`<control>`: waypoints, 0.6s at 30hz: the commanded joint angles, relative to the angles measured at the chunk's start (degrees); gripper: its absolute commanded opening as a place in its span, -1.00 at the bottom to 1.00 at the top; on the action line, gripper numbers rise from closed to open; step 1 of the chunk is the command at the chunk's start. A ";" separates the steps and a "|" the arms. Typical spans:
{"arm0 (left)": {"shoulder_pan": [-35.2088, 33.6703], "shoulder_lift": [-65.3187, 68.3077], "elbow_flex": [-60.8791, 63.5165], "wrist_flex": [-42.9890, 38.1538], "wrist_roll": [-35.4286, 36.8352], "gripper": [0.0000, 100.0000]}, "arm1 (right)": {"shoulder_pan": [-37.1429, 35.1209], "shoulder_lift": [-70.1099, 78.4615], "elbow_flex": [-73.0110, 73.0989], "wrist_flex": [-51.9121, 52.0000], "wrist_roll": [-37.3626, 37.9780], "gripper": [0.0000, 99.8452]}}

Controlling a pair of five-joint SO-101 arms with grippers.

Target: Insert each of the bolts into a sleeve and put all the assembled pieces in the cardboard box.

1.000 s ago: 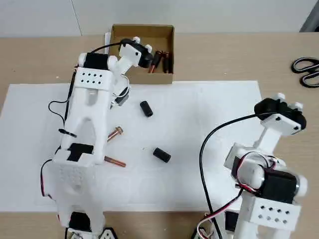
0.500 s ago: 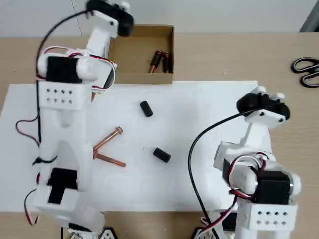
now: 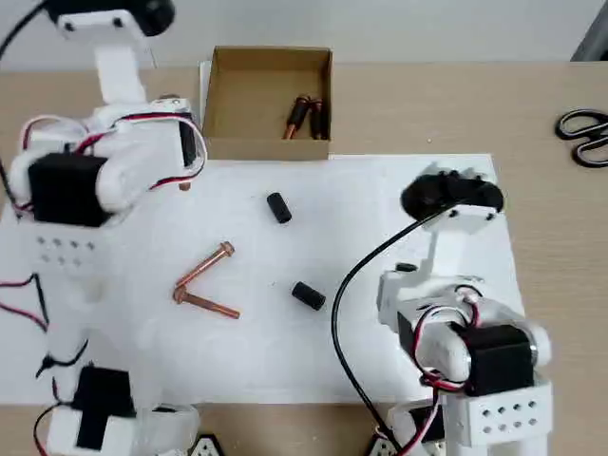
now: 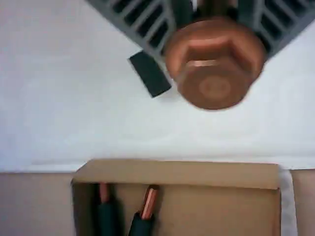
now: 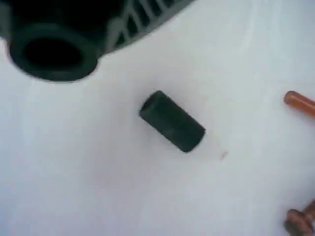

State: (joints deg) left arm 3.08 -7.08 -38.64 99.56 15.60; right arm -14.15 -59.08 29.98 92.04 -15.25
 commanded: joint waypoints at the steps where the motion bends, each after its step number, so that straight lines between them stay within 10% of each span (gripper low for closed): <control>1: -0.35 -6.33 -1.98 0.88 3.87 -0.99 | -3.03 -0.57 -5.89 -2.24 2.11 -0.99; 18: 0.26 -33.41 26.07 -4.13 15.38 -0.99 | -20.79 -0.66 -5.01 -13.49 2.55 -0.99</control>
State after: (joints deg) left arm 3.08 -35.47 -15.52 98.24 28.97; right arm -32.18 -59.25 26.55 82.81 -13.32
